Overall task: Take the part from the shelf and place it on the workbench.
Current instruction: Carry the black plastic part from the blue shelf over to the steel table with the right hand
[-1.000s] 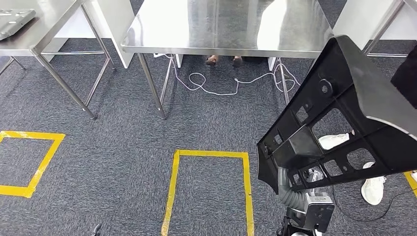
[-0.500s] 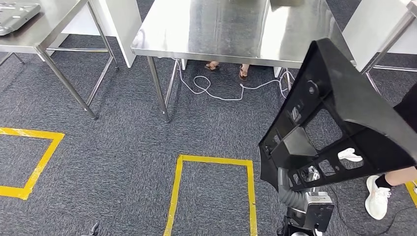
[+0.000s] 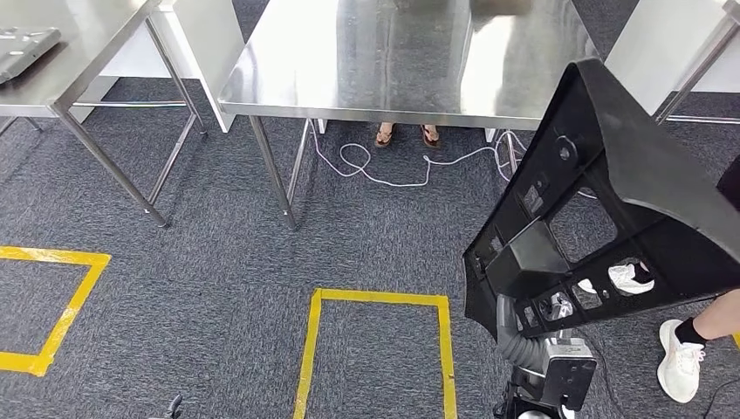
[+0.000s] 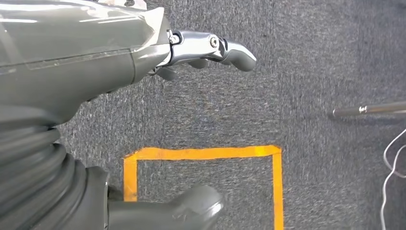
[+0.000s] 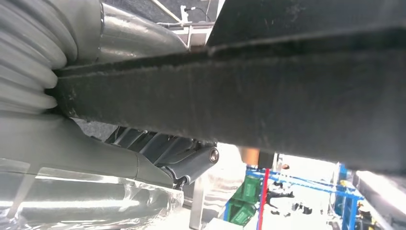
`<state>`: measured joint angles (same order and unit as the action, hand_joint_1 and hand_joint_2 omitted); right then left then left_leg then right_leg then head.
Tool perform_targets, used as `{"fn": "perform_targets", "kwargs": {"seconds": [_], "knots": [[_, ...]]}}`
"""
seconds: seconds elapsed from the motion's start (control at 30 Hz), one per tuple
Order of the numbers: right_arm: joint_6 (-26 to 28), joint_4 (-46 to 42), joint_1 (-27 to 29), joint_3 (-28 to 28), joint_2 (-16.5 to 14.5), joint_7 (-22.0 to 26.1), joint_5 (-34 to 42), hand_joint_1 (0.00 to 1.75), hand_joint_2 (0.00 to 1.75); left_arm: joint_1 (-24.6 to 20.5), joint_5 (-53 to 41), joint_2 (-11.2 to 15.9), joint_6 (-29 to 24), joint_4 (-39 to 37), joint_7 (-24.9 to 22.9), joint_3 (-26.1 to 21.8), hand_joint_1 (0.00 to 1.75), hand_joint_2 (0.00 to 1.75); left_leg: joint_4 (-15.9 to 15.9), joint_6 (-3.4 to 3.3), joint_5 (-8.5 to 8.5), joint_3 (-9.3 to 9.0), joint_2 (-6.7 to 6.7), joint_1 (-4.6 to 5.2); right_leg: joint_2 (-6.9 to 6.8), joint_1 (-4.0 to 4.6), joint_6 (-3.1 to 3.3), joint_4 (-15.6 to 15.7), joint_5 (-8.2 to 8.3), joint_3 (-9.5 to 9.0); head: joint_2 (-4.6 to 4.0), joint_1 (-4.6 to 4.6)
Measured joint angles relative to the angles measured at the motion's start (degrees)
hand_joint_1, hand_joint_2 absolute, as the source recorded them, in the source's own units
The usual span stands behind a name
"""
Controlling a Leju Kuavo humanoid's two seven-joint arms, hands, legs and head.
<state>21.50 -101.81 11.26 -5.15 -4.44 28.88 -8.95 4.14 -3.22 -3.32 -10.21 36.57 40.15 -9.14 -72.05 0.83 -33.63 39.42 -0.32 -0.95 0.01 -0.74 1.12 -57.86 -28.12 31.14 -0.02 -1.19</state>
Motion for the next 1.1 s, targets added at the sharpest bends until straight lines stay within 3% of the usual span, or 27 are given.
{"fn": "perform_targets", "kwargs": {"seconds": [0.07,0.13,0.23,0.33,0.37,0.43,0.47,0.5,0.53,0.6,0.63,0.7,0.83,0.9,0.97,1.0,1.03,1.1], "knots": [[0.0,0.0,-0.1,0.1,0.0,-0.1,0.0,1.75,1.75,-0.1,-0.1,0.0,0.1,0.0,0.0,0.0,0.00,1.75,5.8,-0.07,4.88,-1.36,0.16,-0.19,0.05,-0.01,-0.25,0.0,-0.71,-0.95,0.00,0.01],[0.0,0.0,-0.3,0.4,-0.1,-0.2,0.0,1.75,1.75,-0.3,-0.3,0.0,0.3,-0.1,0.0,0.0,0.00,1.75,11.9,-0.64,7.75,-3.92,0.24,0.01,0.02,0.07,-0.69,0.3,-1.32,-1.76,0.00,0.06],[0.0,0.0,-0.7,0.6,-0.2,-0.2,0.1,1.75,1.75,-0.4,-0.4,0.0,0.5,-0.2,0.0,0.0,0.00,1.75,13.6,-2.10,7.31,-4.93,0.12,0.81,-0.02,0.11,-1.66,0.8,-1.83,-1.93,0.00,0.05],[0.0,-0.1,-0.9,0.8,-0.2,-0.2,0.1,1.75,1.75,-0.5,-0.4,0.0,0.6,-0.2,0.0,0.0,0.00,1.75,15.0,-3.53,7.33,-6.66,0.08,0.56,-0.09,0.14,-2.12,-1.2,-3.05,-1.42,0.00,0.21],[0.0,-0.1,-0.9,0.9,-0.2,-0.3,0.1,1.75,1.75,-0.6,-0.4,0.0,0.6,-0.2,0.0,0.0,0.00,1.75,15.4,-3.91,7.31,-7.29,0.10,0.44,-0.09,0.12,-1.98,-4.0,-4.12,-0.08,0.00,0.33],[-0.1,-0.1,-0.9,1.0,-0.2,-0.2,0.2,1.75,1.75,-0.7,-0.4,0.0,0.6,-0.3,0.0,0.0,0.00,1.75,15.5,-4.31,6.83,-7.87,0.12,0.55,-0.05,0.03,-1.72,-11.5,-6.62,4.39,0.01,0.44],[-0.1,0.0,-0.8,1.1,-0.2,-0.2,0.2,1.75,1.75,-0.8,-0.4,0.0,0.6,-0.3,0.0,0.0,0.00,1.75,15.5,-4.33,6.50,-8.16,0.07,0.59,-0.05,0.00,-1.89,-14.3,-7.15,6.48,0.00,0.47],[-0.1,0.1,-0.8,1.2,-0.2,-0.2,0.2,1.75,1.75,-0.8,-0.4,0.0,0.6,-0.4,0.0,0.0,0.00,1.75,15.5,-4.28,6.15,-8.51,-0.03,0.61,-0.05,-0.05,-2.30,-15.2,-6.74,7.68,0.01,0.47],[-0.2,0.1,-0.8,1.2,-0.2,-0.2,0.2,1.75,1.75,-0.8,-0.4,-0.1,0.6,-0.5,0.0,0.0,0.00,1.75,15.4,-4.15,5.73,-9.00,-0.14,0.60,-0.05,-0.15,-2.92,-13.8,-5.27,7.77,0.00,0.50],[-0.3,0.2,-0.8,1.3,-0.2,-0.1,0.2,1.75,1.75,-0.8,-0.4,-0.1,0.6,-0.5,0.0,0.0,0.00,1.75,15.4,-3.64,4.76,-10.00,-0.34,0.60,-0.13,-0.54,-4.04,-6.3,-0.75,5.16,0.01,0.55],[-0.3,0.2,-0.8,1.3,-0.2,0.0,0.3,1.75,1.75,-0.8,-0.4,-0.1,0.6,-0.6,0.0,0.0,0.00,1.75,15.3,-3.27,4.19,-10.35,-0.41,0.72,-0.17,-0.64,-4.18,-3.0,0.92,3.74,0.00,0.57],[-0.5,0.3,-0.8,1.4,-0.2,0.0,0.3,1.75,1.75,-0.9,-0.4,-0.1,0.6,-0.6,0.0,0.0,0.00,1.75,15.2,-2.60,3.40,-10.60,-0.48,0.91,-0.20,-0.55,-3.46,-0.7,1.91,2.49,0.00,0.53],[-0.7,0.3,-1.0,1.5,-0.2,0.0,0.3,1.75,1.75,-1.2,-0.4,-0.1,0.6,-0.6,0.0,0.1,0.00,1.75,13.5,-1.50,1.75,-10.50,-0.21,0.46,0.00,-0.62,-1.68,-0.4,1.10,1.53,0.00,0.33],[-0.8,0.3,-1.0,1.6,-0.2,0.1,0.3,1.75,1.75,-1.2,-0.4,-0.1,0.6,-0.6,0.0,0.1,0.00,1.75,7.2,-0.93,-0.80,-7.35,0.05,0.32,-0.03,-0.71,-0.93,-0.3,0.64,0.87,0.00,0.17],[-0.8,0.3,-1.1,1.6,-0.2,0.2,0.4,1.75,1.75,-1.1,-0.3,-0.1,0.8,-0.6,0.0,0.1,0.00,1.75,-0.7,-0.64,-3.14,-1.92,0.09,0.29,0.00,-0.58,-0.55,-0.3,0.27,0.53,0.00,0.13],[-0.9,0.3,-1.1,1.6,-0.2,0.4,0.5,1.75,1.75,-1.0,-0.1,-0.1,0.9,-0.6,0.0,0.1,0.00,1.75,-2.6,-0.67,-2.89,0.07,0.10,0.29,0.06,-0.53,-0.52,-0.3,0.07,0.33,0.00,0.12],[-0.9,0.3,-1.1,1.6,-0.2,0.5,0.7,1.75,1.75,-0.9,0.0,-0.1,1.1,-0.6,0.0,0.1,0.00,1.75,-2.4,-0.82,-1.41,1.03,0.10,0.30,0.15,-0.48,-0.51,-0.3,-0.20,0.03,0.00,0.12],[-1.0,0.3,-1.1,1.6,-0.2,0.9,0.9,1.75,1.75,-1.0,0.2,-0.1,1.3,-0.6,0.0,0.1,0.00,1.75,4.2,-1.53,4.08,-0.56,0.10,0.40,0.29,-0.41,-0.68,-0.3,-0.82,-0.82,-0.01,0.13]]}}
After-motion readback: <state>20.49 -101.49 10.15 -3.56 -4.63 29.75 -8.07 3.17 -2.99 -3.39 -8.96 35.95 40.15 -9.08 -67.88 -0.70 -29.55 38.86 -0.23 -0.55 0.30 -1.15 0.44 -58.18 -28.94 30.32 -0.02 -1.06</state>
